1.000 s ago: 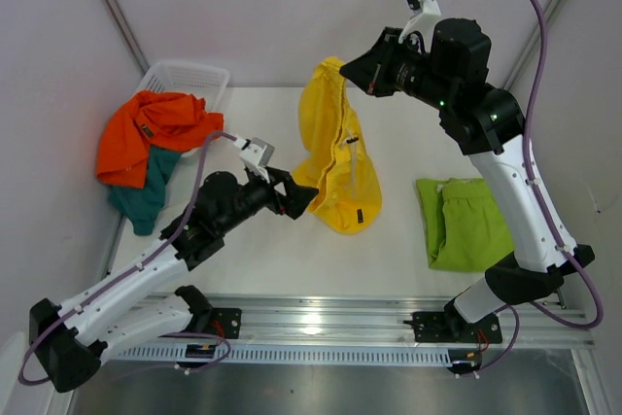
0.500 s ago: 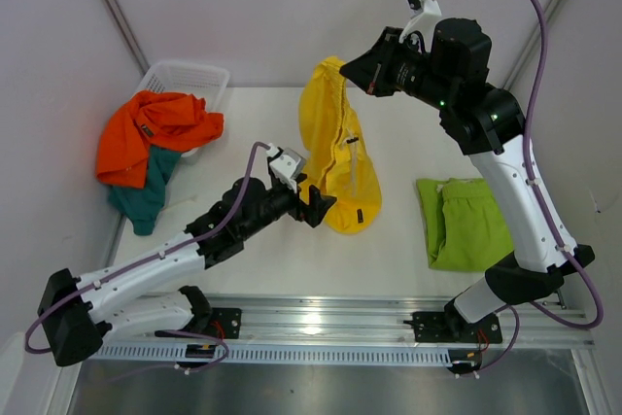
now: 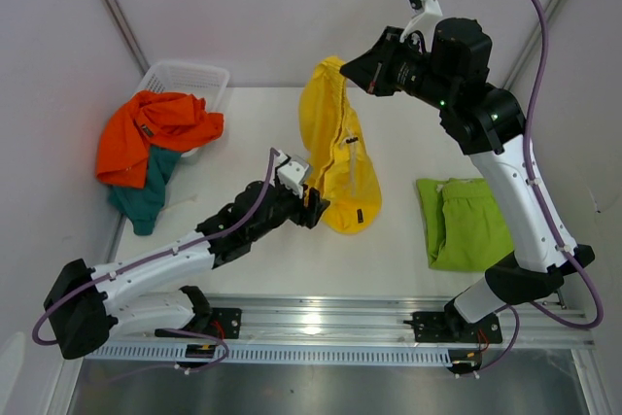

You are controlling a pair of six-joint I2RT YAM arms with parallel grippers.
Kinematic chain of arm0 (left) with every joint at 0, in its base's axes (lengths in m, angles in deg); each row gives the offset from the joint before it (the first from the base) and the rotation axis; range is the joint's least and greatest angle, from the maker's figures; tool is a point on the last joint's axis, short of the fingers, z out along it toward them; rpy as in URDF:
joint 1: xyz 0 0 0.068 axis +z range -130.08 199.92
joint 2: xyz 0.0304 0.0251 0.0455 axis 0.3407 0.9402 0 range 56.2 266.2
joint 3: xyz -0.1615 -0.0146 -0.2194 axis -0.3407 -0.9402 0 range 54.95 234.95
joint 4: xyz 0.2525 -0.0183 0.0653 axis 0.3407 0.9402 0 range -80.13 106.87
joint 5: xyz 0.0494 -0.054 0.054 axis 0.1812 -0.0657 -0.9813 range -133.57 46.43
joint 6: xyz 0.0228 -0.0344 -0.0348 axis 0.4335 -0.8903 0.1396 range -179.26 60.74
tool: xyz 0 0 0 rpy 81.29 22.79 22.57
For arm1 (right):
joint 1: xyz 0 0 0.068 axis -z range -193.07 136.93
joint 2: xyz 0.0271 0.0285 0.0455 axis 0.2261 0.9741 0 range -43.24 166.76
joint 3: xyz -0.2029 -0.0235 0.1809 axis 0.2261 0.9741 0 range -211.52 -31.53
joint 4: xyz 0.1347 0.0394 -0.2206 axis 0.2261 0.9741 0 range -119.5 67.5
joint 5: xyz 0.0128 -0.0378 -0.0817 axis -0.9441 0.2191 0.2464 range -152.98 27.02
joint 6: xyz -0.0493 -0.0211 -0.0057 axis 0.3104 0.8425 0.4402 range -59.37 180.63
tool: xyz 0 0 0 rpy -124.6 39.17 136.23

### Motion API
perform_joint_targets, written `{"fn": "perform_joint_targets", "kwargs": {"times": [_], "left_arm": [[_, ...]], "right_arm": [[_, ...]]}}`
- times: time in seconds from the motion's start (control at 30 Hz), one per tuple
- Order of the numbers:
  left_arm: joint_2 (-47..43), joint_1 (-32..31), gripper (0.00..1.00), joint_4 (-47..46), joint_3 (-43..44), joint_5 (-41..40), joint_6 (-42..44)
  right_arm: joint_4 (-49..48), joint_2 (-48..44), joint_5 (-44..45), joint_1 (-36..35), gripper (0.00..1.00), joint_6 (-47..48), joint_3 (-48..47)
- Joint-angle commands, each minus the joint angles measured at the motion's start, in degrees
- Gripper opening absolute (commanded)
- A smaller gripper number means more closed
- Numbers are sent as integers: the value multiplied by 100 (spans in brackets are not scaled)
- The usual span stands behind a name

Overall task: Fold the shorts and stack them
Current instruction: Flatten the shorts out

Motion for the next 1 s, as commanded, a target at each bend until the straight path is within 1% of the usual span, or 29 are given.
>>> {"fn": "perform_joint_targets", "kwargs": {"times": [0.0, 0.07, 0.17, 0.2, 0.23, 0.27, 0.3, 0.33, 0.37, 0.4, 0.43, 0.47, 0.5, 0.53, 0.57, 0.6, 0.63, 0.67, 0.7, 0.77, 0.8, 0.83, 0.9, 0.93, 0.97], "left_arm": [[-140, -46, 71, -178, -225, -195, -84], [-219, -46, 68, -231, -332, -222, -111], [-210, -46, 48, -232, -367, -187, -129], [-193, -46, 21, -179, -306, -205, -112], [-184, -46, 6, 74, -105, -257, -129], [-184, -46, 0, 320, 10, -414, -155], [-201, -55, 0, 548, 272, -468, -181], [-262, -72, 0, 1029, 527, -547, -190], [-446, -107, 0, 1252, 643, -635, -199], [-587, -203, 0, 1445, 896, -766, -199], [-736, -256, 0, 1639, 1012, -811, -199], [-903, -405, 0, 1954, 1344, -837, -208], [-1200, -493, 0, 2114, 1460, -838, -225], [-1343, -581, 0, 2272, 1574, -846, -252], [-1448, -687, 0, 2647, 2019, -864, -269], [-1571, -923, 0, 2843, 2180, -890, -278], [-1599, -1064, 0, 3027, 2312, -951, -261], [-1616, -1213, 0, 3186, 2636, -995, -261], [-1616, -1493, 0, 3448, 2943, -1022, -243], [-1547, -1732, 0, 3670, 3393, -847, -234], [-1494, -1794, 0, 3932, 3882, -820, -269], [-1354, -1847, 0, 4065, 4052, -803, -270], [-1204, -2067, 0, 4294, 4413, -933, -235], [-1090, -2163, 0, 4417, 4806, -1065, -200], [-1037, -2364, 0, 4444, 4923, -1327, -147]], "right_arm": [[-501, -115, 30, 36, 0, -110, -183], [-535, -123, 74, 36, 0, -145, -148], [-632, -176, 144, 36, 0, -241, -51], [-659, -246, 231, 36, 0, -259, -25], [-694, -299, 310, 10, 0, -259, 2], [-755, -369, 415, -8, 0, -259, 97], [-773, -456, 573, -25, 0, -250, 142], [-782, -675, 853, -34, 0, -233, 168], [-817, -816, 1030, -138, 0, -154, 204], [-861, -966, 1536, -235, 0, -84, 308], [-896, -1289, 1811, -367, 0, 4, 370], [-1027, -1466, 2057, -681, 0, 109, 441], [-1098, -1633, 2530, -850, 0, 319, 589], [-1168, -1800, 2726, -1034, 0, 434, 669], [-1412, -2150, 2858, -1219, 0, 548, 783], [-1571, -2328, 2921, -1543, 0, 784, 906], [-1721, -2495, 2939, -1685, 0, 874, 1159], [-2036, -2662, 2878, -1782, 0, 962, 1284], [-2169, -2933, 2695, -1922, 0, 1084, 1389], [-2415, -3137, 2535, -1959, 0, 1130, 1539], [-2451, -3234, 2465, -1950, 0, 1121, 1522], [-2417, -3226, 2351, -1950, 0, 1121, 1444], [-2128, -3078, 2263, -1906, 0, 1095, 979], [-1979, -3007, 2184, -1802, 0, 1051, 786], [-1751, -2954, 2087, -1696, 0, 1016, 471]]}}
